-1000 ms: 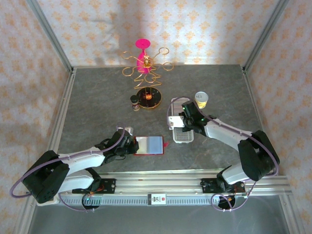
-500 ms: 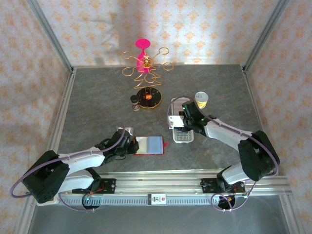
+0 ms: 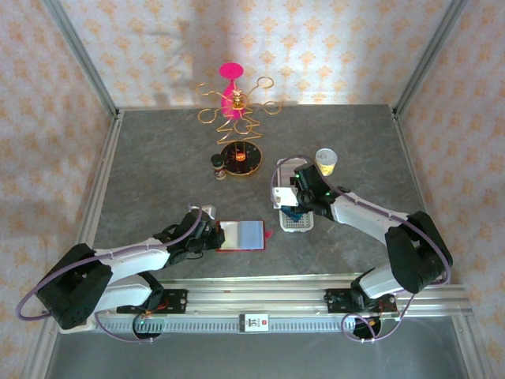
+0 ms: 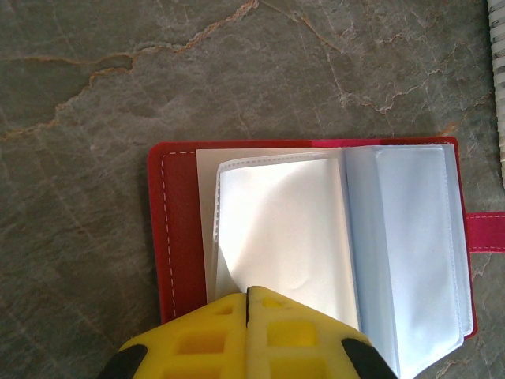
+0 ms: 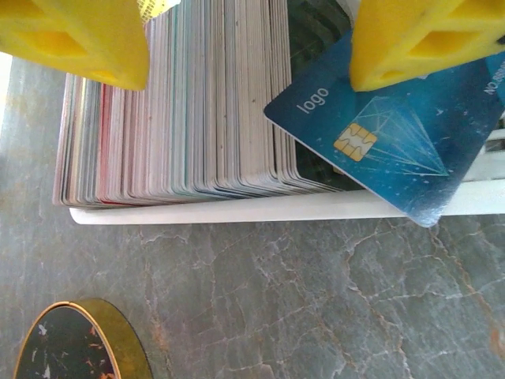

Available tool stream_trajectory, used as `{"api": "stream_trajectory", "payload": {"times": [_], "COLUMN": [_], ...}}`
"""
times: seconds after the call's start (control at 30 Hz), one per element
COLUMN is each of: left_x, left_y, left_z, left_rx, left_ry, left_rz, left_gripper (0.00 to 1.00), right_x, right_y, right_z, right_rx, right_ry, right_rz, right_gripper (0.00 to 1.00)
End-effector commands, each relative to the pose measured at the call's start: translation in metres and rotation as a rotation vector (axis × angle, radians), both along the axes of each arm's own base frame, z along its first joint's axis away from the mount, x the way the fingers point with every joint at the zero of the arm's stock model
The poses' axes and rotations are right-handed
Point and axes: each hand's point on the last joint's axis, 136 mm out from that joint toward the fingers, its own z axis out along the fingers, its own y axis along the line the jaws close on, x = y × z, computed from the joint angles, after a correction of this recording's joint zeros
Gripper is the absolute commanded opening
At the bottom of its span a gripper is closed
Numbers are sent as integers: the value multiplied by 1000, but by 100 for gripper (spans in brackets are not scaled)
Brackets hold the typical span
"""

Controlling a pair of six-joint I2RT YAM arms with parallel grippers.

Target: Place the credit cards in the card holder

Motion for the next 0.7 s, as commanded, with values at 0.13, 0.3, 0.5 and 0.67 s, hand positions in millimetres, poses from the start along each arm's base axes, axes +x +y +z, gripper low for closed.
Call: {"api": "stream_trajectory", "payload": {"times": [0.13,0.3,0.5,0.67], "left_x": [-11,-10,-9,-9], "left_y": [6,5,5,5], "left_z": [-10,-10,-8,-9], "left_rx": [22,26,22,26], "left_ry": [43,42,38,41], "left_rz": [-3,-4,-4,-5], "left_gripper": [0,0,0,0], "right_x": [-6,-8,-11,-11], "right_y": [6,5,6,11], "right_z": [2,8,8,1], "right_rx": [24,35,57,67], "right_ry": [46,56,68,112], "right_rz": [-8,-26,-34,-42], "right_gripper": [70,88,100,100]}}
